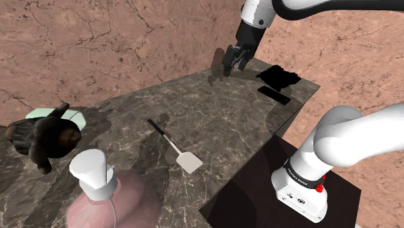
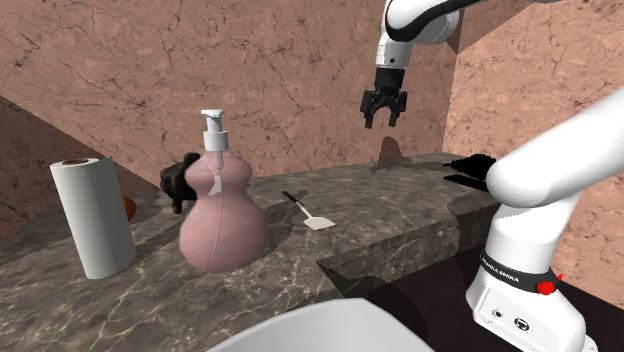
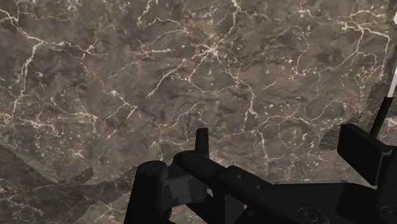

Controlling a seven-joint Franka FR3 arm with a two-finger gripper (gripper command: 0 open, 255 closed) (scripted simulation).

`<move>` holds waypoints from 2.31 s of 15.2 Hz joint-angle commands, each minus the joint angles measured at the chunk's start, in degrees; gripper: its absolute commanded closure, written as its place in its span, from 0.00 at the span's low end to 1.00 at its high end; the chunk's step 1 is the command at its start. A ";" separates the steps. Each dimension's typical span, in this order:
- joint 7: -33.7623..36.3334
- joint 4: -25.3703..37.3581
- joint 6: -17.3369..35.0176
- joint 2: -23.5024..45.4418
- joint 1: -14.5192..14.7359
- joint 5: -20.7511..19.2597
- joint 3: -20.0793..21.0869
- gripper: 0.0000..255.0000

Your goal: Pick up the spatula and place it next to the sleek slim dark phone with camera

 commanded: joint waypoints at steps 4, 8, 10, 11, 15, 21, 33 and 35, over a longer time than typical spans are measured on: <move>6.13 -1.08 5.53 5.09 1.57 2.34 5.70 0.00; 11.16 -0.83 10.05 10.36 2.45 3.49 10.37 0.00; 13.80 -0.28 12.30 13.41 2.73 3.68 12.72 0.00; 15.15 0.10 13.41 15.04 2.79 3.66 13.92 0.00; 21.02 2.32 17.67 22.20 2.79 2.51 18.67 0.00; 31.79 7.73 22.96 35.00 2.45 -3.50 25.18 0.00; 37.12 7.17 29.40 42.49 2.61 -9.38 26.12 0.00; 37.12 7.17 29.40 42.49 2.61 -9.38 26.12 0.00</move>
